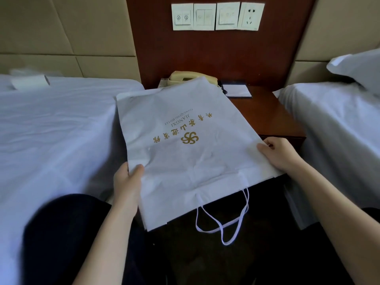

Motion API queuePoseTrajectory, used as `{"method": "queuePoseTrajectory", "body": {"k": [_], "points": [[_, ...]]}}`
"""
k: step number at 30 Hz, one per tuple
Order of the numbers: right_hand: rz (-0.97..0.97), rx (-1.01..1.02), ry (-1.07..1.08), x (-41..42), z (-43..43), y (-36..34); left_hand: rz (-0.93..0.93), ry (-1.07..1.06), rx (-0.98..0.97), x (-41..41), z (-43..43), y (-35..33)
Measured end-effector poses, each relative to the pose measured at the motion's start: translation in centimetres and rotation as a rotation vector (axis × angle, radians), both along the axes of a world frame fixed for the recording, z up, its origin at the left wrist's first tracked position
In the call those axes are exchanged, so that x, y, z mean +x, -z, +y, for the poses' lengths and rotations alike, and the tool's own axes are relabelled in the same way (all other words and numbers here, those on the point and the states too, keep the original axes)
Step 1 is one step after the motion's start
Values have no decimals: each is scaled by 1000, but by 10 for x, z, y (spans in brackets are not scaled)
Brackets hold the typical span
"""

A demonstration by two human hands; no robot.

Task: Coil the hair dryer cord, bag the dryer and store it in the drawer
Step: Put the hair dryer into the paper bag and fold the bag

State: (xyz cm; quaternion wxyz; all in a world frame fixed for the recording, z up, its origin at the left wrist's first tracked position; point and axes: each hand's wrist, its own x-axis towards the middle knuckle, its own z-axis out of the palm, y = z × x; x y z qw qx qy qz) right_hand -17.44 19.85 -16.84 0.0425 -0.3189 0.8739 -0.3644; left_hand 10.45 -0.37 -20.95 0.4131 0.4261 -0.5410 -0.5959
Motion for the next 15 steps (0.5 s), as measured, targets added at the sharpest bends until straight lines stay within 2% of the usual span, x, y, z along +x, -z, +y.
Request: {"method": "queuePoseTrajectory", "body": {"k": [3,8,15], "points": [[-70,-63,-21,5,3,-5,-27,-8,-37,11,0,-13],[-124,-120,-56,13,12,-14,-110,167,-58,30,9,-21],[-280,-360,-9,21,27,-34,29,161,49,22,1,-57]]}}
